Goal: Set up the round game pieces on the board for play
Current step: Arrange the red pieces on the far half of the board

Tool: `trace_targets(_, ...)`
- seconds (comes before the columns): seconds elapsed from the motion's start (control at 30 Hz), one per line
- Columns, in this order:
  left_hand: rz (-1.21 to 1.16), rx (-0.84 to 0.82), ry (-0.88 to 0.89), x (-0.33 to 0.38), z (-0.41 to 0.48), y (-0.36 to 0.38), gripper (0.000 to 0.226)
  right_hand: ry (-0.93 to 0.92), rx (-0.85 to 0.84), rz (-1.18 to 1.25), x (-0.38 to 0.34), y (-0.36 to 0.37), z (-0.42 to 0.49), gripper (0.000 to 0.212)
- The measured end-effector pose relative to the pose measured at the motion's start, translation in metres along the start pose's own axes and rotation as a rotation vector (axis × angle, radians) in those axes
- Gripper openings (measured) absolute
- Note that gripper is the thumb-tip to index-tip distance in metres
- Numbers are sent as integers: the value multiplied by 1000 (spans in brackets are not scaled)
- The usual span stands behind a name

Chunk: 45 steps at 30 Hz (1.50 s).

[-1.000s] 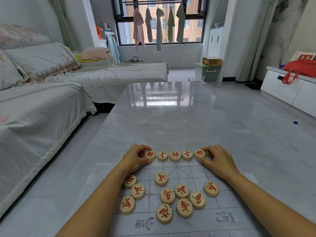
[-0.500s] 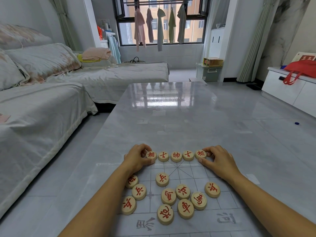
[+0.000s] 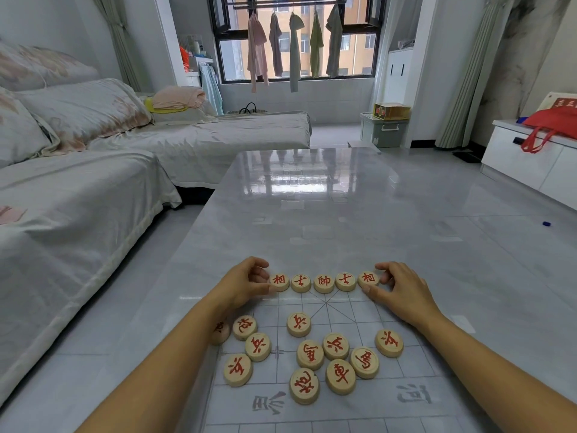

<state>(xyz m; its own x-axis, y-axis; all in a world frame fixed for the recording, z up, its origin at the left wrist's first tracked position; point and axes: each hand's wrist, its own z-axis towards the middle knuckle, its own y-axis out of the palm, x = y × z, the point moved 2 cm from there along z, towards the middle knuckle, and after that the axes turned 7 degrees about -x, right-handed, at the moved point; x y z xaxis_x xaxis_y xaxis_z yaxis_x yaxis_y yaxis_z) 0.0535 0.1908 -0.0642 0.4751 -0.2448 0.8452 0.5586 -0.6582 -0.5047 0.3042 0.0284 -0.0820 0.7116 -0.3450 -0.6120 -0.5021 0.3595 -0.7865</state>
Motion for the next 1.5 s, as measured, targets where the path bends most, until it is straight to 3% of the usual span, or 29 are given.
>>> trace_targets(0.13,94,74,39,-4,-29,-12,30,18,10,48,-1,0,0,40)
trace_targets(0.27,180,9,37,-19,-66,-13,19,27,27,104,2,0,0,33)
trace_targets(0.53,179,-6,176,-36,-90,-2,45,59,46,403,13,-2,3,18)
trace_targets(0.7,170,29,199,-37,-90,-3,44,58,4,558,12,-14,0,16)
trace_targets(0.83,142,40,200,-38,-89,-4,37,13,-97,411,5,-33,-17,19)
trace_targets(0.97,147,91,222,-38,-87,-3,33,-20,-424,209,2,-42,-55,19)
trace_targets(1.07,134,112,213,-39,-88,-2,33,-49,-616,37,1,-37,-75,38)
trace_targets(1.27,184,103,174,-34,-88,1,33,-156,-477,38,0,-20,-85,40)
trace_targets(1.5,273,-132,48,-21,-96,-5,31,-113,-571,121,-2,-24,-83,44)
